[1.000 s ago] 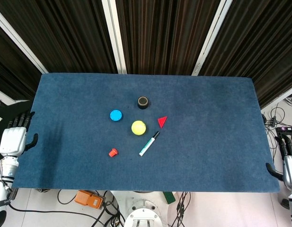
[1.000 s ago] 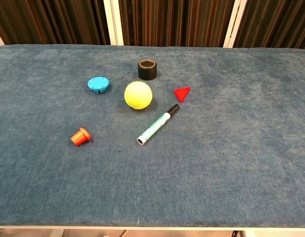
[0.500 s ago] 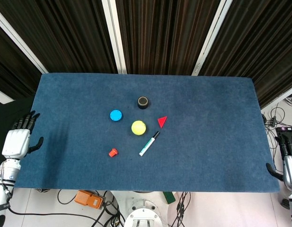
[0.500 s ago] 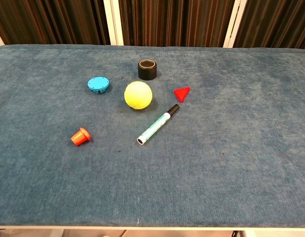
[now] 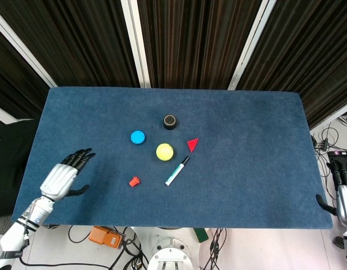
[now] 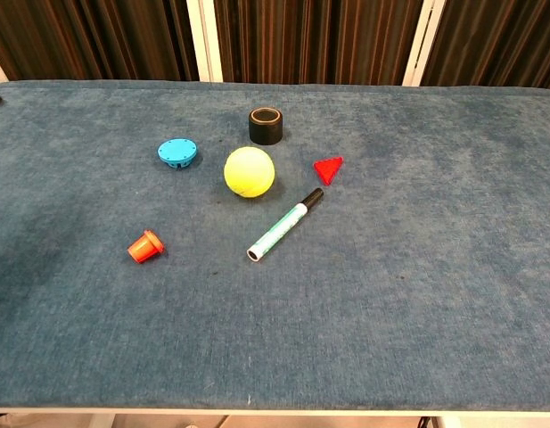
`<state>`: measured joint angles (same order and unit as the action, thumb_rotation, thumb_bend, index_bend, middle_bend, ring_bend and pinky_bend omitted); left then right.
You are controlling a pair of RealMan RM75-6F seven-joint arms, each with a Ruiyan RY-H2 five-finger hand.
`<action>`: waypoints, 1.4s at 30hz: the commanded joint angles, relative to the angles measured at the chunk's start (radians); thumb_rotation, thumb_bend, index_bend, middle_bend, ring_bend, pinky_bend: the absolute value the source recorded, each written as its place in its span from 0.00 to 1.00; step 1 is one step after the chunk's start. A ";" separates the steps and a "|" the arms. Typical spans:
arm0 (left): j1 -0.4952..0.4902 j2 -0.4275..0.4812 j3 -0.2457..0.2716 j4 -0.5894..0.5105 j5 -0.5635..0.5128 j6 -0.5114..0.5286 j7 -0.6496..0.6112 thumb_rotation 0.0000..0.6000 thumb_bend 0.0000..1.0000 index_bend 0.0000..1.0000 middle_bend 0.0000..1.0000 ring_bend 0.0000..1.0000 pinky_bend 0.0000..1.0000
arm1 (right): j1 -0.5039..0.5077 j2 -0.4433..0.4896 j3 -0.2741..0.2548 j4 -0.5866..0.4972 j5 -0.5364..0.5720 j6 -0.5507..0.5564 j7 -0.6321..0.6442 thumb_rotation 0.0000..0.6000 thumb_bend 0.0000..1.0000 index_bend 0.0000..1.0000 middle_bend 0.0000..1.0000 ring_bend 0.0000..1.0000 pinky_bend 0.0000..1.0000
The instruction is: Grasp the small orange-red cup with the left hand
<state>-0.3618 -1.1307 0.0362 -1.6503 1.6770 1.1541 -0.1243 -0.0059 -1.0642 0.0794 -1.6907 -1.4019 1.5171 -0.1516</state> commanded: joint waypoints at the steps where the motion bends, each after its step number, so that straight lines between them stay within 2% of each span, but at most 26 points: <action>1: -0.046 0.002 0.029 -0.049 0.039 -0.057 0.019 1.00 0.20 0.08 0.02 0.00 0.16 | 0.000 0.001 0.000 -0.001 -0.001 0.000 0.002 1.00 0.40 0.18 0.13 0.06 0.00; 8: -0.087 -0.052 0.026 -0.066 0.004 -0.136 0.094 1.00 0.20 0.10 0.02 0.00 0.16 | 0.001 0.005 0.001 0.000 0.002 -0.005 0.010 1.00 0.40 0.18 0.13 0.06 0.00; 19: -0.149 -0.184 -0.023 -0.042 -0.090 -0.217 0.262 1.00 0.20 0.14 0.02 0.00 0.16 | 0.003 0.010 0.003 -0.001 0.006 -0.011 0.021 1.00 0.40 0.18 0.13 0.06 0.00; 32: -0.210 -0.252 -0.037 0.019 -0.152 -0.278 0.291 1.00 0.21 0.23 0.02 0.00 0.16 | 0.006 0.012 0.005 -0.001 0.013 -0.018 0.022 1.00 0.40 0.18 0.13 0.06 0.00; 42: -0.238 -0.286 -0.036 0.085 -0.168 -0.290 0.256 1.00 0.24 0.28 0.02 0.00 0.16 | 0.007 0.012 0.007 -0.001 0.019 -0.018 0.017 1.00 0.40 0.18 0.13 0.06 0.00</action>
<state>-0.5968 -1.4128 -0.0011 -1.5715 1.5080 0.8649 0.1365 0.0009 -1.0525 0.0860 -1.6921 -1.3826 1.4989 -0.1343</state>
